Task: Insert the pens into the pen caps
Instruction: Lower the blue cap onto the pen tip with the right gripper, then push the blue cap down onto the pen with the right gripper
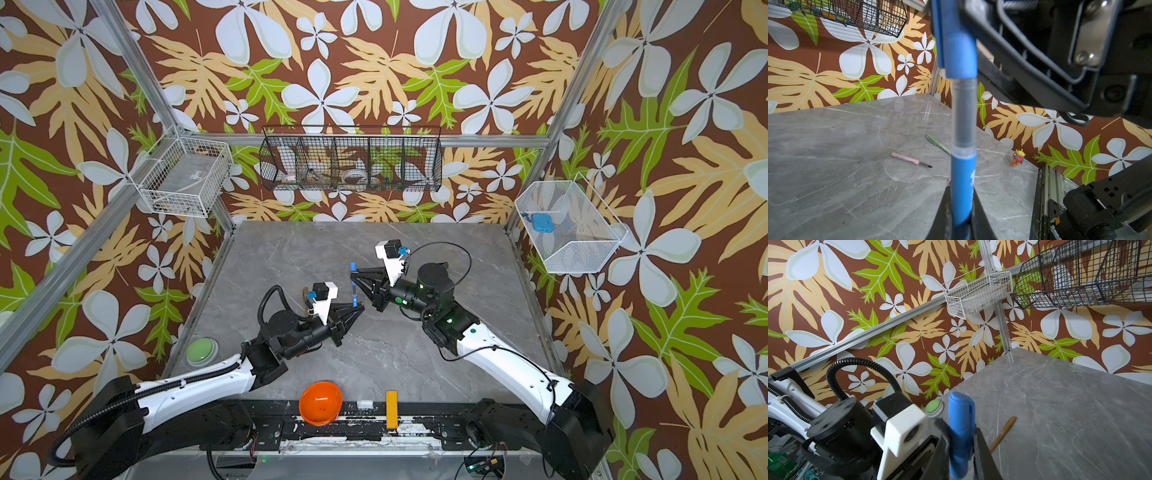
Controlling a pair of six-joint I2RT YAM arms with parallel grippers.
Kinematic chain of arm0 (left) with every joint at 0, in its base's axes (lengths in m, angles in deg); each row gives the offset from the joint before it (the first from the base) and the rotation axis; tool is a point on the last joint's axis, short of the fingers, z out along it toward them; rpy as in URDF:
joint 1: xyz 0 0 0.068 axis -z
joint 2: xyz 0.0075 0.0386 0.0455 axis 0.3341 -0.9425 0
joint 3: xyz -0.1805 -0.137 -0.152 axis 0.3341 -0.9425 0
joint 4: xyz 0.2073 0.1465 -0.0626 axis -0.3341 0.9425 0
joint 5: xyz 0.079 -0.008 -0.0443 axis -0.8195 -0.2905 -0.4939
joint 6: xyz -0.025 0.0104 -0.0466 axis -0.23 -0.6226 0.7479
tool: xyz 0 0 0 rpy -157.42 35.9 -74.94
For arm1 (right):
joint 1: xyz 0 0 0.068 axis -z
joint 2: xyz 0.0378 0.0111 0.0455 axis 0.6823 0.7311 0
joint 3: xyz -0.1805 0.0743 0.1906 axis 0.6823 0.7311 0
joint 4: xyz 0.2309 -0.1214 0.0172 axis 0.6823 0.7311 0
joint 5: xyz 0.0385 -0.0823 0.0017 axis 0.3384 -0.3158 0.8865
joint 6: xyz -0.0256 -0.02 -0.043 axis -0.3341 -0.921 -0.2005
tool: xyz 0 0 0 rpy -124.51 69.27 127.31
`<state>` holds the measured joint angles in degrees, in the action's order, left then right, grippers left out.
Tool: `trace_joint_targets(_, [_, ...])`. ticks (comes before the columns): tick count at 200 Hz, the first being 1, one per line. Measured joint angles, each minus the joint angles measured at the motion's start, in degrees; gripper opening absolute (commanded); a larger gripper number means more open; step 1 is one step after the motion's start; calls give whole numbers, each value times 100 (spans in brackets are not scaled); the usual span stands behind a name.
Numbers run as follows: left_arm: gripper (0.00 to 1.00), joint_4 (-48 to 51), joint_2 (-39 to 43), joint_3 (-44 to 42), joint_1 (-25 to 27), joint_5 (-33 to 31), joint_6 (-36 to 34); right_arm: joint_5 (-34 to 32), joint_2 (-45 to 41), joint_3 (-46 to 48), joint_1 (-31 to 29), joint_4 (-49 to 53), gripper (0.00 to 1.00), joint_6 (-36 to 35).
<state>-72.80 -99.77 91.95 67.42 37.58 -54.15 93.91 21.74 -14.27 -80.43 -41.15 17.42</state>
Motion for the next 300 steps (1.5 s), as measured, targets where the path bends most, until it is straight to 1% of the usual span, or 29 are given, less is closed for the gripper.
trace_joint_targets(25, [0,0,-31,20,0,0,-15,9,15,76,0,-177,18,144])
trace_joint_targets(57, [0,0,-31,22,0,-46,-44,9,33,83,0,-208,17,144])
trace_joint_targets(125, [0,-20,-68,149,0,-116,-103,-7,-101,-4,-4,310,17,-52])
trace_joint_targets(167, [0,39,-74,201,-2,-164,-199,-7,-109,11,0,323,18,-76])
trace_joint_targets(181, [0,87,-74,225,-4,-192,-234,-9,-109,28,0,321,22,-90])
trace_joint_targets(205, [0,109,-74,293,-11,-214,-295,-22,-125,26,-2,509,46,-164])
trace_joint_targets(218, [0,125,-74,323,-13,-225,-345,-35,-201,-13,-2,726,53,-223])
trace_joint_targets(232, [0,125,-96,330,-22,-236,-361,-79,-304,-131,0,944,57,-313])
trace_joint_targets(255, [0,177,-129,332,-31,-240,-361,48,-343,-380,96,1226,58,-474])
trace_joint_targets(278, [0,232,-151,354,-37,-236,-365,205,-170,-566,310,1408,58,-470])
trace_joint_targets(300, [0,251,-160,356,-37,-234,-367,420,70,-826,332,1556,58,-470])
